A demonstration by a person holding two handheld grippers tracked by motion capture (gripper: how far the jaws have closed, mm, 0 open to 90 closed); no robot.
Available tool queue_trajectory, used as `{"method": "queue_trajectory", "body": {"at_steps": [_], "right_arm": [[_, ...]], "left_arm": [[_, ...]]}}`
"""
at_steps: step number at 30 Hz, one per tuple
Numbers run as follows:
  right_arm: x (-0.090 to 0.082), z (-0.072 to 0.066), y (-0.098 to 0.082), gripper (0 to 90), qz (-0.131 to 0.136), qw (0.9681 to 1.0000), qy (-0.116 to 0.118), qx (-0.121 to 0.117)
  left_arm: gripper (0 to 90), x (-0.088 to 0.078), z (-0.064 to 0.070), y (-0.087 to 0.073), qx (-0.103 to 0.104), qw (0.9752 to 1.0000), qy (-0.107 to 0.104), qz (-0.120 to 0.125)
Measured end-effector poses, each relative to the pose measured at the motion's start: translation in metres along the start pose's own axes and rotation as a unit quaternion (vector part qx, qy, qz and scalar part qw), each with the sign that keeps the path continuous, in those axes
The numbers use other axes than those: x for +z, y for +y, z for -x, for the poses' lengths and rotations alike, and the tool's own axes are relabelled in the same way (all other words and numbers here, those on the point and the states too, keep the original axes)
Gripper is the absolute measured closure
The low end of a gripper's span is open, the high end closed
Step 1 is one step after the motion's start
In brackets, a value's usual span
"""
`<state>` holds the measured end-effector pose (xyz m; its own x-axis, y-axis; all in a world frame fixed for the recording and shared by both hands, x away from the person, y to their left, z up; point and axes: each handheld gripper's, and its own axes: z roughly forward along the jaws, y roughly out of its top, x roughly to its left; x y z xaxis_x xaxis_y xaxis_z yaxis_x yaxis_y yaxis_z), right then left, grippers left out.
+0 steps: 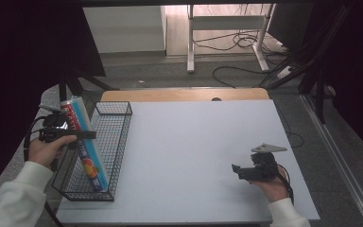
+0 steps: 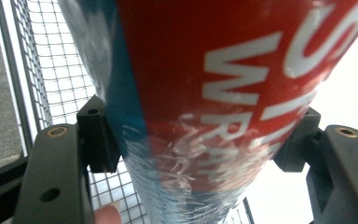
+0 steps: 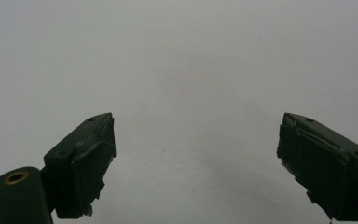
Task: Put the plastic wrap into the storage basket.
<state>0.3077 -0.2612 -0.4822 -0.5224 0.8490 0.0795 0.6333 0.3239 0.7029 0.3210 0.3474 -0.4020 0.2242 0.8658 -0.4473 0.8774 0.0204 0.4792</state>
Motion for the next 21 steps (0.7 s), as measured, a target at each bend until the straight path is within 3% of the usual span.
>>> {"method": "queue_trajectory", "body": {"at_steps": [4, 7, 10, 12, 21], "right_arm": [[0.000, 0.001, 0.000, 11.8, 0.001, 1.0000, -0.003, 0.001], [0.000, 0.002, 0.000, 11.8, 0.001, 1.0000, -0.004, 0.004], [0.000, 0.002, 0.000, 11.9, 0.001, 1.0000, -0.005, 0.004], [0.001, 0.003, 0.001, 11.8, 0.000, 1.0000, -0.008, 0.004], [0.000, 0.006, -0.001, 11.9, 0.001, 0.9999, -0.014, 0.007]], "left_arm": [[31.9, 0.008, -0.003, 0.006, -0.012, 0.9999, 0.003, 0.002], [31.9, 0.026, -0.007, 0.014, -0.035, 0.9993, 0.013, 0.010], [31.9, 0.036, -0.009, 0.019, -0.043, 0.9989, 0.018, 0.011], [31.9, 0.054, -0.010, 0.027, -0.054, 0.9982, 0.026, 0.007], [31.7, 0.096, -0.014, 0.035, -0.072, 0.9954, 0.061, -0.011]]}}
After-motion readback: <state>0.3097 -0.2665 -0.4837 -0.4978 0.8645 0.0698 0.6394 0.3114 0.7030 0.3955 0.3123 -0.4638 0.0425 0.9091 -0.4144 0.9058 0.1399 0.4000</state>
